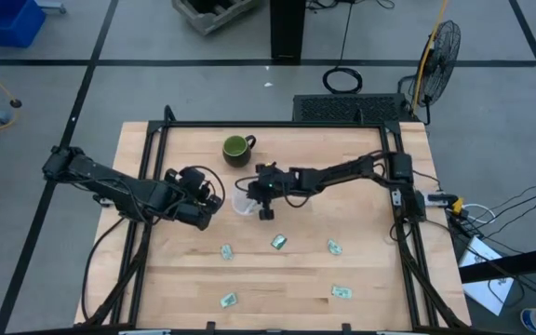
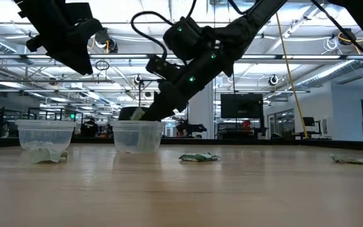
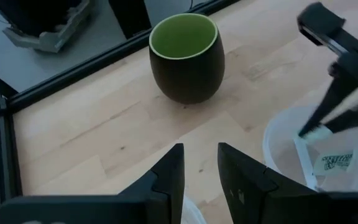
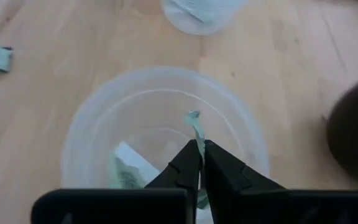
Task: Pick and place Stevia / Truvia into bins
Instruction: Put the stevia pocket in the right plastic container, then put the stevia pocket in the left plastic container
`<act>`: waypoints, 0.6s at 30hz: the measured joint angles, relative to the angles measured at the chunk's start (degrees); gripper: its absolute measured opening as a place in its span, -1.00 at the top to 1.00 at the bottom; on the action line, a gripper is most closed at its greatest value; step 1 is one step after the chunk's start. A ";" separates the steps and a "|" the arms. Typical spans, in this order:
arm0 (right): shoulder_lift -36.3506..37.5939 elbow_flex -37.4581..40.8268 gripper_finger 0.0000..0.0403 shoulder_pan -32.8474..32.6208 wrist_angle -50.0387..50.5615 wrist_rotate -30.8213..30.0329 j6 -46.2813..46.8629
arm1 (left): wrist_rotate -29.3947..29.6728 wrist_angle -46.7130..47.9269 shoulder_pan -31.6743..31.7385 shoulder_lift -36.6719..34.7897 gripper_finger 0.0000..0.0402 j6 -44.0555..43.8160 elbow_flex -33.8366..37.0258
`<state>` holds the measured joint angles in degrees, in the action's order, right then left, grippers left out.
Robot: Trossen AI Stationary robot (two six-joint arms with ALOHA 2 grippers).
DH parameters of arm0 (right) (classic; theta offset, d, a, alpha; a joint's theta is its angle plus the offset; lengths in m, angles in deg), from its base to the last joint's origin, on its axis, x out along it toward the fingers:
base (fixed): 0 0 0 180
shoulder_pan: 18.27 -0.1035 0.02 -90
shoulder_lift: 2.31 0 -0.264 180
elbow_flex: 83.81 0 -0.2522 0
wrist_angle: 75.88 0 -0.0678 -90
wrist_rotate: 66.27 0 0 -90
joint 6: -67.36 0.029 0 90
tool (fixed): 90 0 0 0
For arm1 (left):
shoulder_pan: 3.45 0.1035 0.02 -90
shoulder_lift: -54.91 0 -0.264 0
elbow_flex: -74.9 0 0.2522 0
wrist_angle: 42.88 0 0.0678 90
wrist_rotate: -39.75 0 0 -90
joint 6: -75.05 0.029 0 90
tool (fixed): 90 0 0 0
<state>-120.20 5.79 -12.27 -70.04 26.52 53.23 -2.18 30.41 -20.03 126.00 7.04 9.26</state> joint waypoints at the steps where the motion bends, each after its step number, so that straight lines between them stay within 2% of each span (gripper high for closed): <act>1: 0.01 0.00 0.89 0.19 0.12 0.04 -0.02 | 0.00 0.02 0.00 0.00 0.48 0.16 0.00; 11: 0.08 0.02 0.59 -0.15 -0.05 0.22 0.00 | 0.02 0.02 0.00 0.00 0.48 0.24 0.00; 18: 3.47 0.04 0.54 -2.67 0.75 0.31 -3.12 | -0.12 0.00 0.00 0.00 0.48 0.24 0.00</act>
<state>-116.73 5.84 -14.94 -69.29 26.83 50.11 -2.30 30.40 -20.02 126.00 7.29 9.26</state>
